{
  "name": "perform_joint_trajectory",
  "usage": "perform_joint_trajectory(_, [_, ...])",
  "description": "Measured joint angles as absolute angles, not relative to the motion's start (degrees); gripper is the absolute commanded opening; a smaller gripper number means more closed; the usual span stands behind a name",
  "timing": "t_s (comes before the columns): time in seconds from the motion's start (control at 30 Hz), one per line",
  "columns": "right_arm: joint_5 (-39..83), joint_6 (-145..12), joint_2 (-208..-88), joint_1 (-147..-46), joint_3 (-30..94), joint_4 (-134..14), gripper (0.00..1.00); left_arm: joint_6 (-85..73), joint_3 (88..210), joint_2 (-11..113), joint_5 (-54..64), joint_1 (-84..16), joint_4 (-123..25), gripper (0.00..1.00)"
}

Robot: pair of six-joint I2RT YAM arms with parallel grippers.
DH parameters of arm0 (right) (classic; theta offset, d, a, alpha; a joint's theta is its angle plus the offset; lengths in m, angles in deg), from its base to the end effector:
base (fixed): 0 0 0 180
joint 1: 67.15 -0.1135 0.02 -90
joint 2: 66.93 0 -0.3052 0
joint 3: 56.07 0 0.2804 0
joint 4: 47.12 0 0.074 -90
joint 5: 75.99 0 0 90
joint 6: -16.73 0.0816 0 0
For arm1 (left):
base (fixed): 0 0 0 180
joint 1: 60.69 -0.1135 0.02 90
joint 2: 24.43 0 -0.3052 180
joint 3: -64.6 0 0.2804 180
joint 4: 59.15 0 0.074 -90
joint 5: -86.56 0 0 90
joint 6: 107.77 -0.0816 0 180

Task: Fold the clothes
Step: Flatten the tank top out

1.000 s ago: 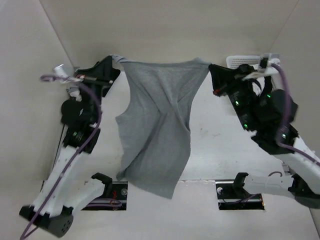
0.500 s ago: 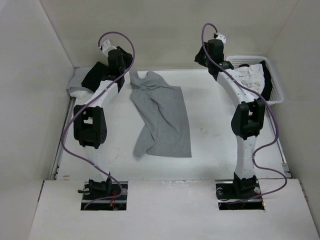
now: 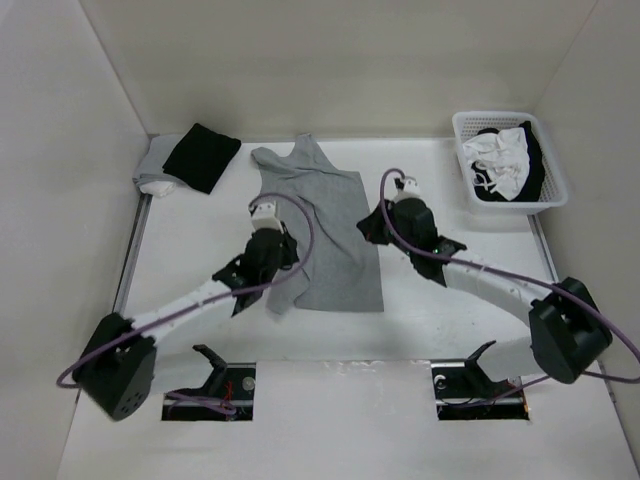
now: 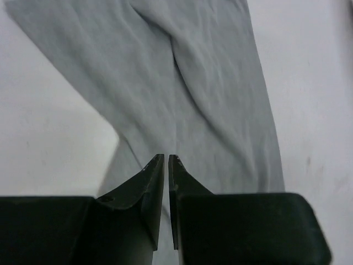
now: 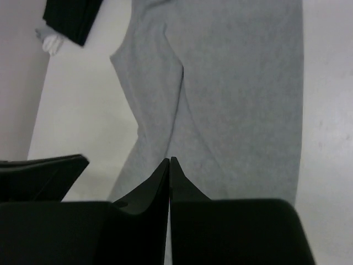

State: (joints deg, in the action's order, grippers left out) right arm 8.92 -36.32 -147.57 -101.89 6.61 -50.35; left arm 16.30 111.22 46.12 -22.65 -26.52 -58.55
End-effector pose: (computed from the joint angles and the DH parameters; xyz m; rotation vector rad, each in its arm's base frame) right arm 0.3179 0.2117 0.2720 0.1000 2.0102 0.7343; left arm 0.2733 -0.1531 0.2248 -0.2146 1.9886 -0.4384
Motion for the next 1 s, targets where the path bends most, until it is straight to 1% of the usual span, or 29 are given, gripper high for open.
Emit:
perform_joint_trajectory(0.03, [8.86, -35.86, -146.11, -102.88, 3.5, -49.37, 0.07, 15.4, 109.45, 42.8, -24.0, -23.42, -56.25, 0.12])
perform_joint_trajectory(0.1, [8.57, -34.75, -143.09, -104.43, -2.79, -48.34, 0.1, 14.2, 107.66, 35.89, -27.5, -15.96, -50.13, 0.2])
perform_joint_trajectory(0.2, [7.68, -33.17, -138.13, -106.42, -10.31, -48.14, 0.18, 14.66, 107.96, 29.57, -33.38, -6.56, -42.11, 0.32])
perform_joint_trajectory(0.3, [6.63, -31.93, -131.88, -108.32, -16.36, -47.86, 0.23, 18.04, 109.69, 29.88, -38.93, 1.02, -32.19, 0.38])
perform_joint_trajectory(0.4, [6.06, -30.9, -126.61, -108.89, -19.93, -47.64, 0.27, 22.74, 112.29, 36.04, -42.78, 6.11, -22.66, 0.41])
perform_joint_trajectory(0.53, [5.4, -29.92, -121.91, -108.84, -22.42, -47.42, 0.28, 27.51, 114.96, 45.44, -46.25, 9.65, -12.65, 0.42])
perform_joint_trajectory(0.6, [5.38, -29.72, -120.89, -108.84, -22.83, -47.42, 0.28, 29.67, 115.9, 48.22, -47.43, 10.66, -8.93, 0.43])
perform_joint_trajectory(0.77, [5.25, -29.48, -120.63, -108.84, -22.94, -47.38, 0.29, 34.31, 116.46, 49.18, -49.64, 11.62, -2.77, 0.44])
perform_joint_trajectory(1.0, [5.19, -29.48, -121.35, -108.84, -22.94, -47.34, 0.3, 35.7, 116.49, 49.22, -50.03, 11.69, -1.35, 0.42])
